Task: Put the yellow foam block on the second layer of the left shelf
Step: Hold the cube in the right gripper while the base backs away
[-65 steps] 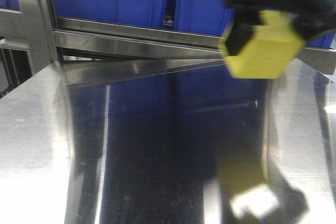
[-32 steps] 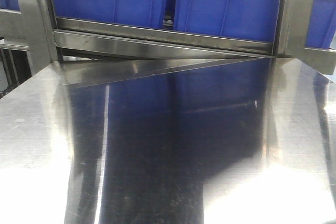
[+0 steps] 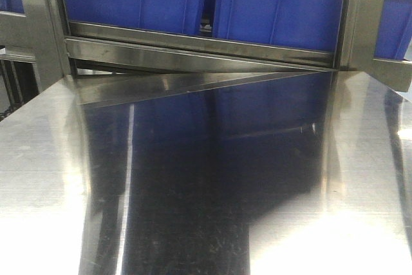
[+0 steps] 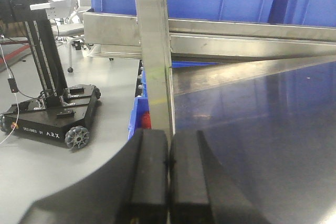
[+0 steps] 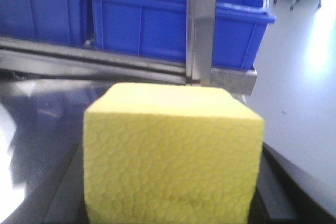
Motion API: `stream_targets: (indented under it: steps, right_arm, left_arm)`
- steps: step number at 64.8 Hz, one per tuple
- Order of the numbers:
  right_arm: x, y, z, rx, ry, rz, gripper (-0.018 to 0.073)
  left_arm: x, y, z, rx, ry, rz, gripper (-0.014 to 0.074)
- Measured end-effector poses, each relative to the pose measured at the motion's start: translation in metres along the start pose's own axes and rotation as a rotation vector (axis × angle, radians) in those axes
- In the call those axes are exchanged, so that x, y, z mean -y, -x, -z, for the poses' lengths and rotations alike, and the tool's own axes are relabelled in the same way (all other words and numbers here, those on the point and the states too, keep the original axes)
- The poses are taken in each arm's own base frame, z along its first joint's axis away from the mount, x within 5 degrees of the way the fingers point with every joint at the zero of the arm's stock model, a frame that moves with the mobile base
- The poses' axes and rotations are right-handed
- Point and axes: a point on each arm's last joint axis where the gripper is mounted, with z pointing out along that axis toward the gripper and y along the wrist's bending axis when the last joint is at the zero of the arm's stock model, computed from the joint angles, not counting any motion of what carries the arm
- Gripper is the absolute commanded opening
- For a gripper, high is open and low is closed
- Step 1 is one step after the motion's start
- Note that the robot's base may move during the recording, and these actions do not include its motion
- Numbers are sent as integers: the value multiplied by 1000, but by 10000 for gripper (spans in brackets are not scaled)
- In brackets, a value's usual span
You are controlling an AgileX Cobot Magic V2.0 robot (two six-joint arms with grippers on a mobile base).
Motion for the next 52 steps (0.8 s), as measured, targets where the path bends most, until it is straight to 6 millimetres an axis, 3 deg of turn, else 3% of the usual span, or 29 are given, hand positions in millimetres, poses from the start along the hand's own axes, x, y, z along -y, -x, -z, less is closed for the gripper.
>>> stream_targets:
  steps: [52]
  right_arm:
    - [2, -3, 6, 17, -2, 5, 351]
  left_arm:
    - [0, 0, 0, 0, 0, 0, 137]
